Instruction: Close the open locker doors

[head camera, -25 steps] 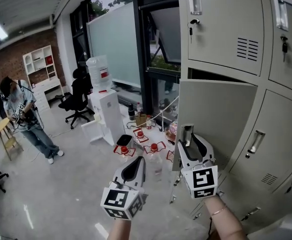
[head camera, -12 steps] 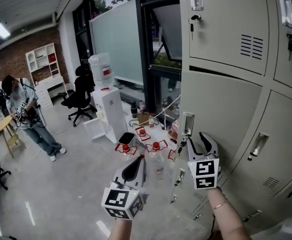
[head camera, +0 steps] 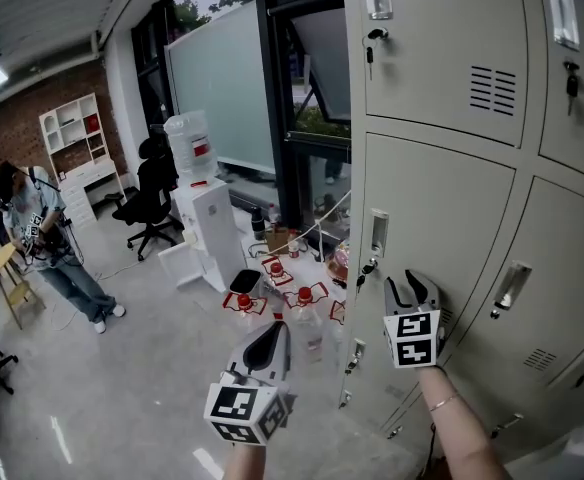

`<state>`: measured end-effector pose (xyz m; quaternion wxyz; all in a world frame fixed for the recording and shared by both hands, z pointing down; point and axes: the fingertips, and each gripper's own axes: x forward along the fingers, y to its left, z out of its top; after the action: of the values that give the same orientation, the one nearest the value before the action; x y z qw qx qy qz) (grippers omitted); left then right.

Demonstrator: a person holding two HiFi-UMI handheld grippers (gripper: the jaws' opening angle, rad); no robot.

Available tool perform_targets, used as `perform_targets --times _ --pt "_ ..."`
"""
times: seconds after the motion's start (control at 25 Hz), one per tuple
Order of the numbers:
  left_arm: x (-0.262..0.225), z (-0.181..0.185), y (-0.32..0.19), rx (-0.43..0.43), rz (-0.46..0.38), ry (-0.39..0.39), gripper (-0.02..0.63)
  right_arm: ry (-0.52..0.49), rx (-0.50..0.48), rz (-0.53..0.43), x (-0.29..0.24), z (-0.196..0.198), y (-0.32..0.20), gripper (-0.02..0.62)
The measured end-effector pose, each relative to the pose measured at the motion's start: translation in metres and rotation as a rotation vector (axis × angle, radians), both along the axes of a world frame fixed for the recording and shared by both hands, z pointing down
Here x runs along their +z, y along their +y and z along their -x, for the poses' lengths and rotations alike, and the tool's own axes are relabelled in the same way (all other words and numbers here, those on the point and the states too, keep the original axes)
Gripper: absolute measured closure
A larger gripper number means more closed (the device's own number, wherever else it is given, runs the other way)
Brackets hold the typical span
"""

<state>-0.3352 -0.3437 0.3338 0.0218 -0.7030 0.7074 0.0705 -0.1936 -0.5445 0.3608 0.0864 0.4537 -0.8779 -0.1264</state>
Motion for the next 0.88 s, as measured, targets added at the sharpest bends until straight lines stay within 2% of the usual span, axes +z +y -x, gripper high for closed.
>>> perform_targets --times 0.16,0.28,0.48,0.64,0.88 --pt "0.001 -0.004 0.0 0.026 -0.002 0.003 0.584 0.001 0.023 0.012 -0.001 -0.006 -0.001 0.485" --pt "0.001 -0.01 0.0 0.064 -0.005 -0.001 0.584 -0.054 0.004 0.001 -0.015 -0.013 0.016 0.485" --pt "-0.012 -0.042 -0.007 0.191 -0.023 -0.018 0.584 -0.147 -0.015 -0.047 -0.053 -0.045 0.066 0.485" --pt "-0.03 -0.083 -0.018 0.332 -0.059 -0.044 0.584 -0.206 0.056 -0.092 -0.083 -0.1 0.101 0.485" --pt "-0.057 -0.175 -0.026 0.584 -0.116 -0.041 0.584 -0.256 0.299 -0.179 -0.121 -0.227 0.158 0.485"
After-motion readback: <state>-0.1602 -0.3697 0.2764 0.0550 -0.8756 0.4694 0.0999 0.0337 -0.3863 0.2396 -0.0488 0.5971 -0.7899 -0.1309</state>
